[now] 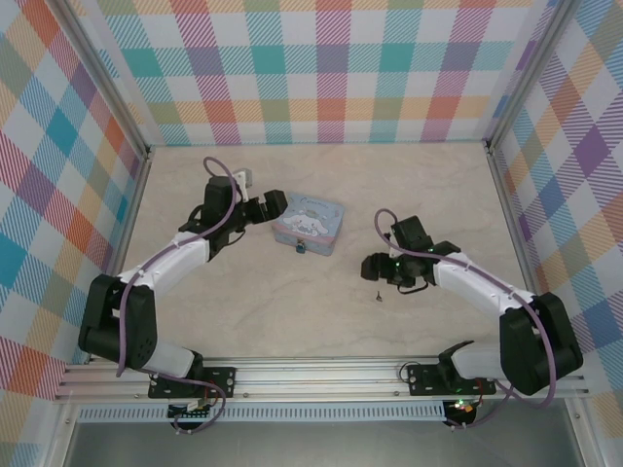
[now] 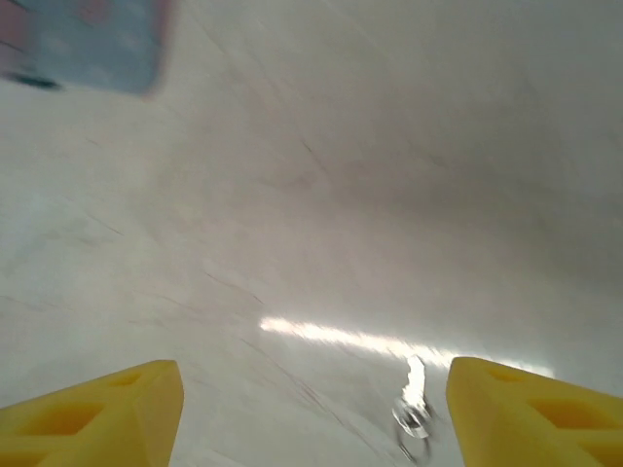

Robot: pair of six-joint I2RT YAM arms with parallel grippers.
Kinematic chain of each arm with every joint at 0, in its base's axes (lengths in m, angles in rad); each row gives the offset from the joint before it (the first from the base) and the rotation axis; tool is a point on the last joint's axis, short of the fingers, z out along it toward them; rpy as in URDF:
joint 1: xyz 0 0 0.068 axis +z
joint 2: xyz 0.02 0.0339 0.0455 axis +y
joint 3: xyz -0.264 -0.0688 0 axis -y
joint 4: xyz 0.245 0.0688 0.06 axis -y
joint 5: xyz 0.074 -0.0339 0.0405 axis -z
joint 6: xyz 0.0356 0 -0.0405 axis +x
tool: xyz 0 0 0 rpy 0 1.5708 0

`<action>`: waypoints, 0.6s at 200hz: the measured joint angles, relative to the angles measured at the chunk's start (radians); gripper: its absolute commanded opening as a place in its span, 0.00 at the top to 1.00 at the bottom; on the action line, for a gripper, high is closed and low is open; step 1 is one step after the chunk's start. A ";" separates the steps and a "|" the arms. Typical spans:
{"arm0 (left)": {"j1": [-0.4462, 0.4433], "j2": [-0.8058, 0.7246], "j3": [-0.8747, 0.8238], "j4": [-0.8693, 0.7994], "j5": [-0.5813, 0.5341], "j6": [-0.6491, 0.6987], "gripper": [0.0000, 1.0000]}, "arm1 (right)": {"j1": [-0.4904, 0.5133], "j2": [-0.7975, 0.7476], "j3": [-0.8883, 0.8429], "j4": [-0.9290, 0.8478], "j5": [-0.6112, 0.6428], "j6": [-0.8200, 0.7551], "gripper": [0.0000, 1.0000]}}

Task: Unlock a padlock with a key

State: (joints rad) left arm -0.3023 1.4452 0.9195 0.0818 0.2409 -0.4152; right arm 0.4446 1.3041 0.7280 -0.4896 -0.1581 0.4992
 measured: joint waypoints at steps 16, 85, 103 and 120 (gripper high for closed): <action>0.000 -0.025 -0.021 -0.001 -0.002 0.014 0.00 | 0.000 0.031 0.000 -0.053 0.010 -0.007 0.39; 0.007 -0.071 -0.053 0.003 -0.026 0.036 0.00 | 0.000 0.153 0.000 -0.124 -0.007 -0.002 0.52; 0.011 -0.071 -0.053 0.003 -0.026 0.038 0.00 | 0.001 0.160 0.002 -0.124 -0.011 0.002 0.55; 0.013 -0.071 -0.053 0.006 -0.026 0.038 0.00 | 0.005 0.173 0.007 -0.129 -0.009 0.009 0.58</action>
State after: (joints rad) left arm -0.2890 1.3743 0.8661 0.0875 0.2150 -0.3771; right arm 0.4496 1.4769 0.7353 -0.6182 -0.1669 0.5083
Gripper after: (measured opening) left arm 0.999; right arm 0.439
